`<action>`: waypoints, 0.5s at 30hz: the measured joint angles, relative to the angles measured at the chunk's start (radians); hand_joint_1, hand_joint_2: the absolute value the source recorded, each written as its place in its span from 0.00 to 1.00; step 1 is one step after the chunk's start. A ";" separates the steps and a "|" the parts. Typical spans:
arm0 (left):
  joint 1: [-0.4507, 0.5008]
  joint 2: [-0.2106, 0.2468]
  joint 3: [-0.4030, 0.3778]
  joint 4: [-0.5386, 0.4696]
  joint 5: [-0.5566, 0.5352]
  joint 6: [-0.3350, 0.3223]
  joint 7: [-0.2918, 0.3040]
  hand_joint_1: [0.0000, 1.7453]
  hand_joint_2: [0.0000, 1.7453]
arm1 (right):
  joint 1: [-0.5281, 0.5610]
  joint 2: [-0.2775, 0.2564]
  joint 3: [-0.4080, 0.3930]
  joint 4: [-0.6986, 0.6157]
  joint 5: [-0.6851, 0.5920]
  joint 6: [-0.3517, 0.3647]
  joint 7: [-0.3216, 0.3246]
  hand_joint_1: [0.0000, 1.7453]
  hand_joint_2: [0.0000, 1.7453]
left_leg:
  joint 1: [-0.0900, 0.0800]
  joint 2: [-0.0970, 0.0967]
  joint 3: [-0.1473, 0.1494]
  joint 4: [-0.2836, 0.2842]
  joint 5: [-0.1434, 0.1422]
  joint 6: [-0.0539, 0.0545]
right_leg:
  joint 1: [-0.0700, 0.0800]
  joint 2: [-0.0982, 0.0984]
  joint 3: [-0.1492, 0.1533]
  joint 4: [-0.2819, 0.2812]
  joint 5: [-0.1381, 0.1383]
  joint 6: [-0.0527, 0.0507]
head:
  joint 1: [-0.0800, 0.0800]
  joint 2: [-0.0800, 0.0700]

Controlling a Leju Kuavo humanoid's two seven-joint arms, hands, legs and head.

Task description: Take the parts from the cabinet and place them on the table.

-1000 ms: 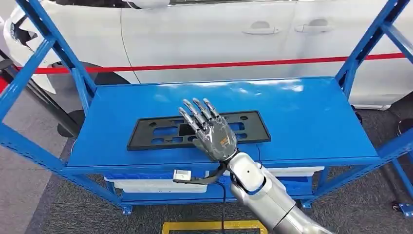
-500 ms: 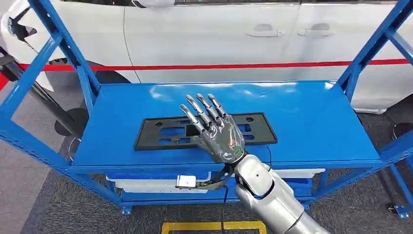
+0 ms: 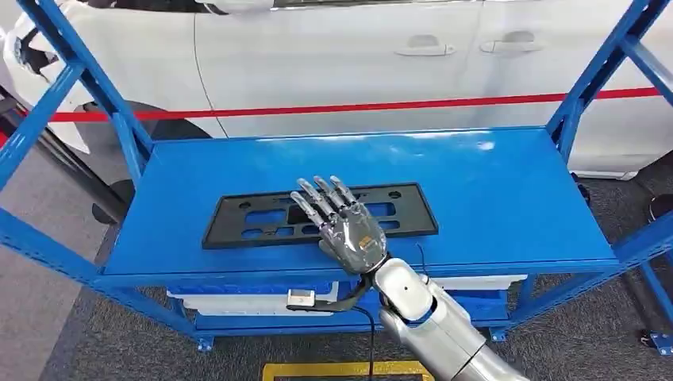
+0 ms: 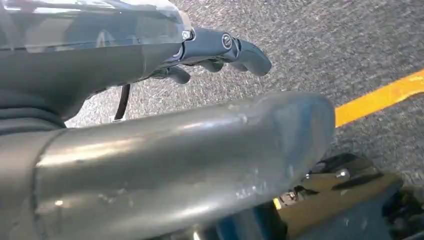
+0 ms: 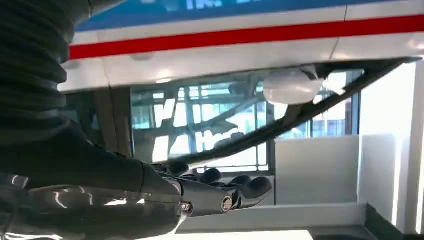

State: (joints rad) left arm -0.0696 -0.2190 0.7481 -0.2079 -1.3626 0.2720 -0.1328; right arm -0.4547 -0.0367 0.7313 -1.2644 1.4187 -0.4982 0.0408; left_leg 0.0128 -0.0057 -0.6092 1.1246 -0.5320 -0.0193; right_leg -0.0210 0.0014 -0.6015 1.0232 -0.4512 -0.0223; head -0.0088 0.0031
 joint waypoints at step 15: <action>-0.001 -0.003 -0.006 0.000 -0.005 -0.010 0.004 0.00 0.00 | -0.047 0.075 0.020 0.184 0.007 -0.010 0.015 0.00 1.00 | -0.002 0.001 0.037 -0.127 0.101 0.051 | 0.014 -0.001 -0.025 0.079 -0.065 0.035 | 0.005 0.000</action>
State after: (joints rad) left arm -0.0706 -0.2220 0.7424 -0.2075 -1.3672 0.2625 -0.1289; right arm -0.5012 0.0385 0.7515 -1.0807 1.4252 -0.5081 0.0557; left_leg 0.0108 -0.0047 -0.5725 0.9971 -0.4311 0.0320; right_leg -0.0069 0.0006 -0.6266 1.1019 -0.5162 0.0125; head -0.0042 0.0031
